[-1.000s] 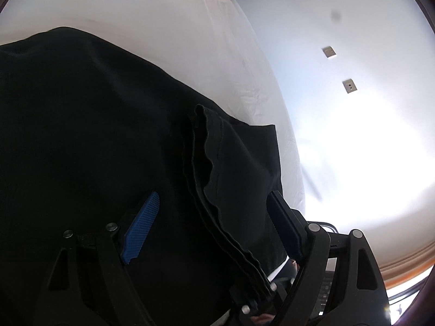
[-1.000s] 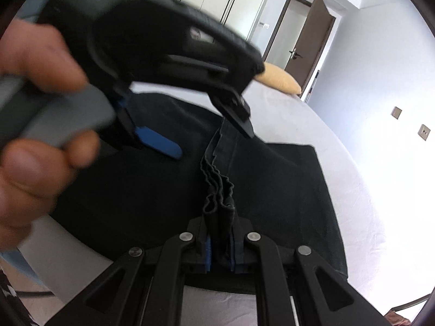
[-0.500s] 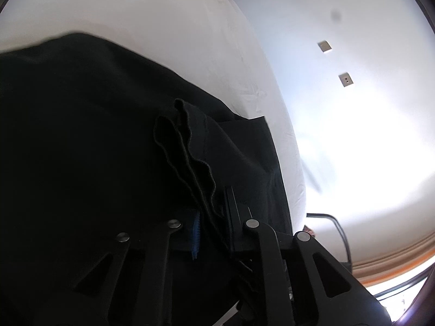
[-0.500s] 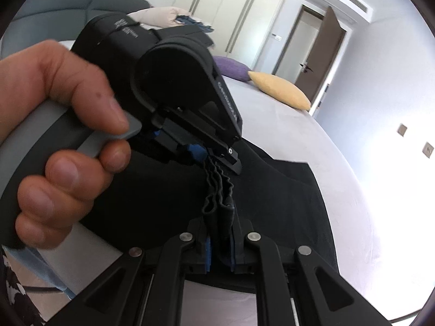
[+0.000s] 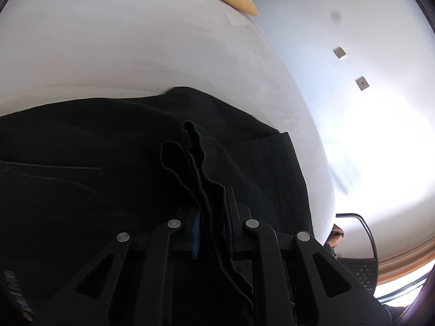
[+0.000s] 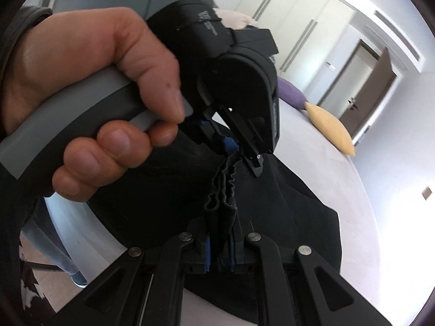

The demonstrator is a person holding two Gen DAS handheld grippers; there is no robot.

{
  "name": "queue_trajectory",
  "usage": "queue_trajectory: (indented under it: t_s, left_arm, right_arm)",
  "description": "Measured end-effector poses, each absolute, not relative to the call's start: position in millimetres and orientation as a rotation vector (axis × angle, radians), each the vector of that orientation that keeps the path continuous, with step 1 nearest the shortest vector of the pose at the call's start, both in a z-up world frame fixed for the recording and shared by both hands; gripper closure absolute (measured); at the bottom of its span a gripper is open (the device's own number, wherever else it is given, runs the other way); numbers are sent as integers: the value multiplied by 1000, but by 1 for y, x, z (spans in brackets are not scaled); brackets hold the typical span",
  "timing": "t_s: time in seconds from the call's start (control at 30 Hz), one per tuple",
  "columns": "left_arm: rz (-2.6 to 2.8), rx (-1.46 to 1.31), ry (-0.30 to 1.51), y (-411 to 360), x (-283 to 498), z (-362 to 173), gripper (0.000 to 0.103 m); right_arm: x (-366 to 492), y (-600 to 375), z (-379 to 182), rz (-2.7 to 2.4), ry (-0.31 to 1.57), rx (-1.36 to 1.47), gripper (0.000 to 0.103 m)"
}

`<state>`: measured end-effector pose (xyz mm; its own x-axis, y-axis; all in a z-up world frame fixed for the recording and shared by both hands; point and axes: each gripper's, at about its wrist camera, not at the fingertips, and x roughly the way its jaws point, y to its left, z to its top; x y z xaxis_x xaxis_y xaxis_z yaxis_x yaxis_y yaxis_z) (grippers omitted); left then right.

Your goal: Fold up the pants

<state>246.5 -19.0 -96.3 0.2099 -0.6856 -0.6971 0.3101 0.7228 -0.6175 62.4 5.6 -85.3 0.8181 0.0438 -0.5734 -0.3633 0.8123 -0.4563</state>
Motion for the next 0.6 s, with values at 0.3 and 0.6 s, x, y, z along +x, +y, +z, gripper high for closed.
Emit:
queue_trajectory:
  t_s: [0.3,0.6]
  left_arm:
    - [-663,-343,1166,6,249,-108,89]
    - [-619,-257,1136,-6,233,-99,88]
  right_arm:
    - [83,8,-108,265,666,-610,89]
    - [89,-32,-104,288,711,-484,65]
